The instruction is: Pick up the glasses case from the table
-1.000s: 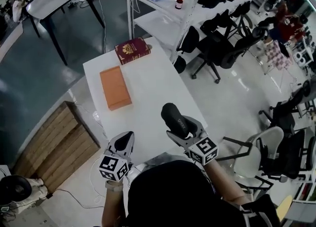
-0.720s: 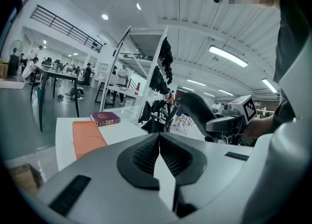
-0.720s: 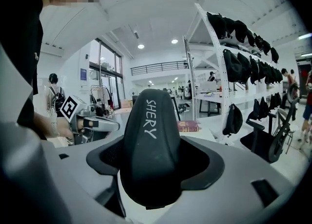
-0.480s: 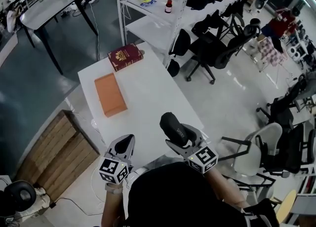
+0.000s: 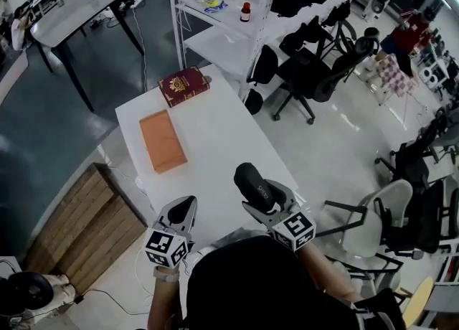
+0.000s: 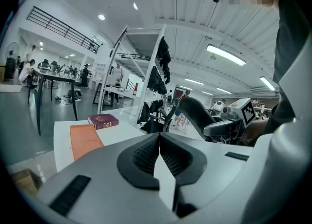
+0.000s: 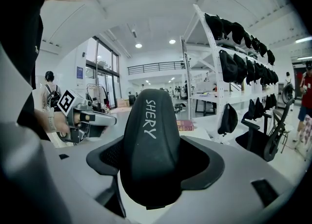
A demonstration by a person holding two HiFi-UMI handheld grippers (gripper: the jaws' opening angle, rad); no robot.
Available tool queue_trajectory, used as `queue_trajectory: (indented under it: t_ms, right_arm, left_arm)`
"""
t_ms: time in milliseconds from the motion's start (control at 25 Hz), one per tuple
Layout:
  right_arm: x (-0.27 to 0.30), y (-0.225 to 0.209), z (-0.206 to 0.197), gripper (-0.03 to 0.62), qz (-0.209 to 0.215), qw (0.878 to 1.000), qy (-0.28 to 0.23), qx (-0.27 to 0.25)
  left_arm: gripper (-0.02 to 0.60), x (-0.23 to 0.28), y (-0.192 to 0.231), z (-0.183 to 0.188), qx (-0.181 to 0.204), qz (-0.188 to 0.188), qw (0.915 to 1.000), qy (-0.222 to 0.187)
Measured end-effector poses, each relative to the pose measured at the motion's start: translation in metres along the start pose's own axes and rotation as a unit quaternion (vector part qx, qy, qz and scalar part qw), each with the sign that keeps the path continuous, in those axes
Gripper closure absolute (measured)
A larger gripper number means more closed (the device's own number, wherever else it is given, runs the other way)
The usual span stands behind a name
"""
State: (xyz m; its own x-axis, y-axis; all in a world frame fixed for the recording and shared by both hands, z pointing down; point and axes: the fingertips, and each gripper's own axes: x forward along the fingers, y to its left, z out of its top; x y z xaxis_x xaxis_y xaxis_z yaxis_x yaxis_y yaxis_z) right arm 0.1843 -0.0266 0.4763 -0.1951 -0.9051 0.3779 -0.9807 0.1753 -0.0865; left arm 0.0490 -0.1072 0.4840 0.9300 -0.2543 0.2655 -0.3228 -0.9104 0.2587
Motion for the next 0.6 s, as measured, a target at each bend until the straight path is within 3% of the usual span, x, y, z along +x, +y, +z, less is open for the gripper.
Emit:
queue_trajectory:
  t_ms: [600]
  right_arm:
    - [0.0059,-0.0055,0.0086,0.233,0.001,1.0,-0.007,0.002]
  left_arm:
    - [0.563,-0.0022,0.0013,-0.0037,-0.004,0.002,1.0,0.006]
